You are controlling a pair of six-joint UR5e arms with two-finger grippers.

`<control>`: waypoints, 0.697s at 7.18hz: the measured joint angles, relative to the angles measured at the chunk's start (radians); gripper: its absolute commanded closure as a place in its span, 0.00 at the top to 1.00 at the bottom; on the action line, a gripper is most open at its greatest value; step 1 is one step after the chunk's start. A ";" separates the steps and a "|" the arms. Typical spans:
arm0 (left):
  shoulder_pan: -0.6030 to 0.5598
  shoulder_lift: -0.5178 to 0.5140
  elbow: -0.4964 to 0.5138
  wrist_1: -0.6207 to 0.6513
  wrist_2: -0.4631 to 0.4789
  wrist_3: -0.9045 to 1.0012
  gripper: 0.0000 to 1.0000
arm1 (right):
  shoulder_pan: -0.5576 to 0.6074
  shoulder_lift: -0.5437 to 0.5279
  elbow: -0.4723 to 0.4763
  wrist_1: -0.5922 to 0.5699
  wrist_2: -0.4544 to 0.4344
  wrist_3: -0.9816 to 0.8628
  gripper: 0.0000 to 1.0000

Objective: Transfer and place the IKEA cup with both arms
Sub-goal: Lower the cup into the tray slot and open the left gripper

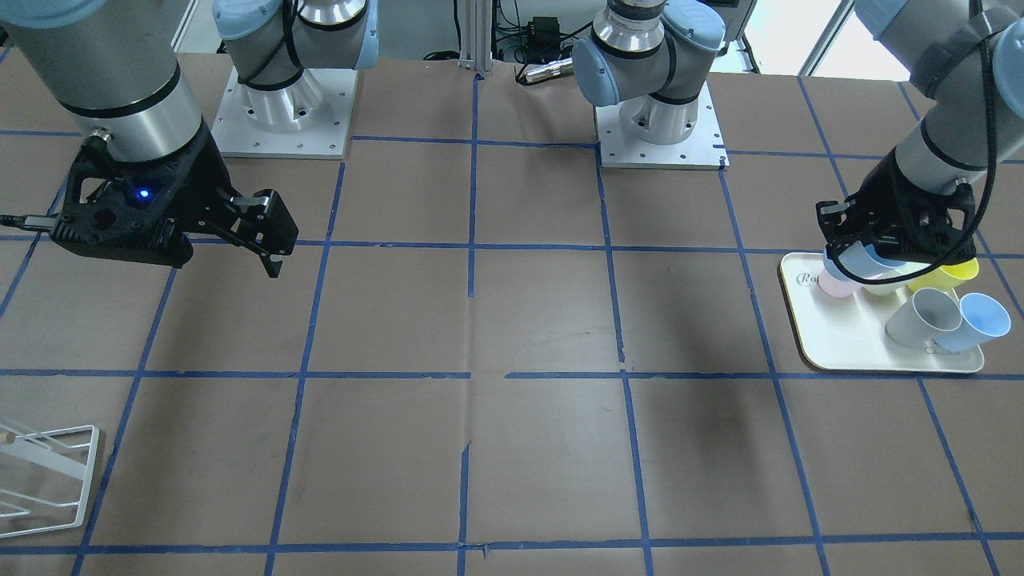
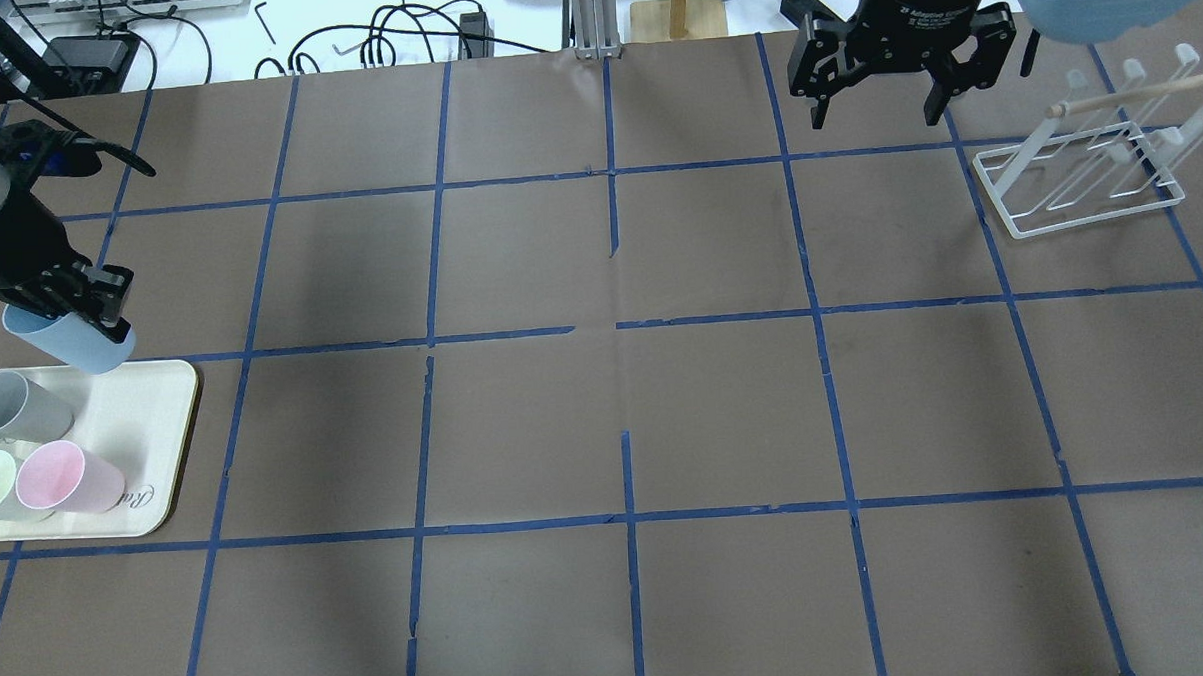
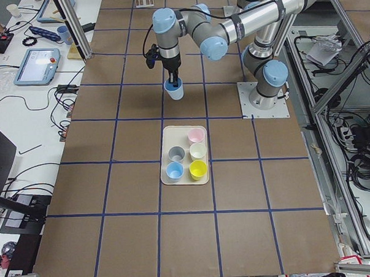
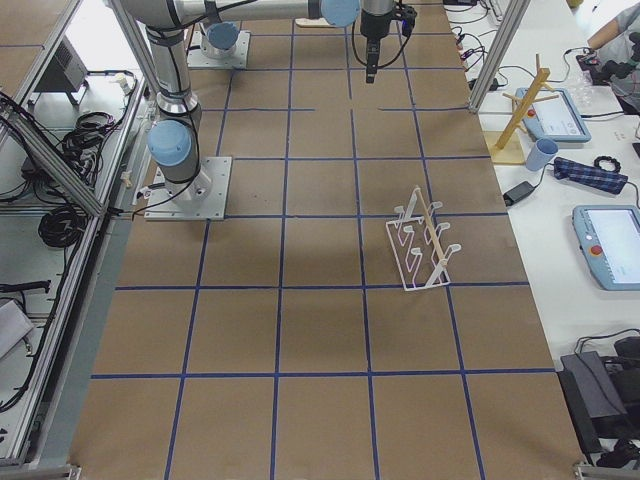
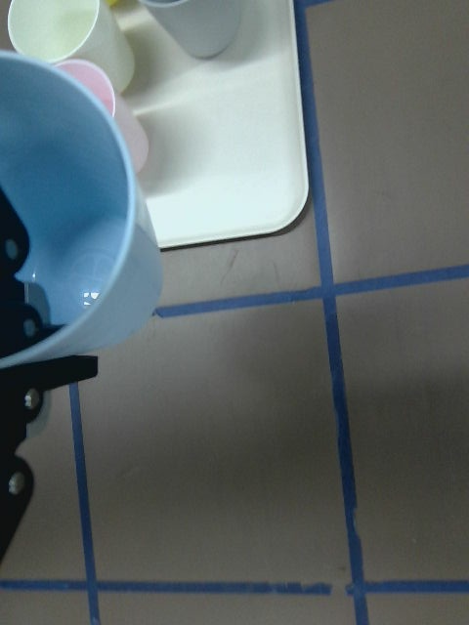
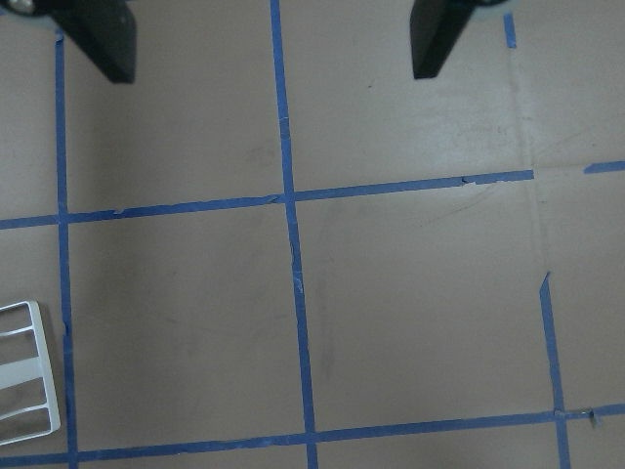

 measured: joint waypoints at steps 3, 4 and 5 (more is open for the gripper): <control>0.095 -0.072 -0.113 0.283 0.017 0.165 0.00 | -0.004 -0.009 0.017 -0.014 0.022 -0.025 1.00; 0.106 -0.093 -0.140 0.352 0.016 0.187 0.00 | -0.003 -0.011 0.017 -0.015 0.024 -0.026 1.00; 0.111 -0.117 -0.149 0.381 0.014 0.193 0.00 | -0.003 -0.011 0.017 -0.016 0.024 -0.026 1.00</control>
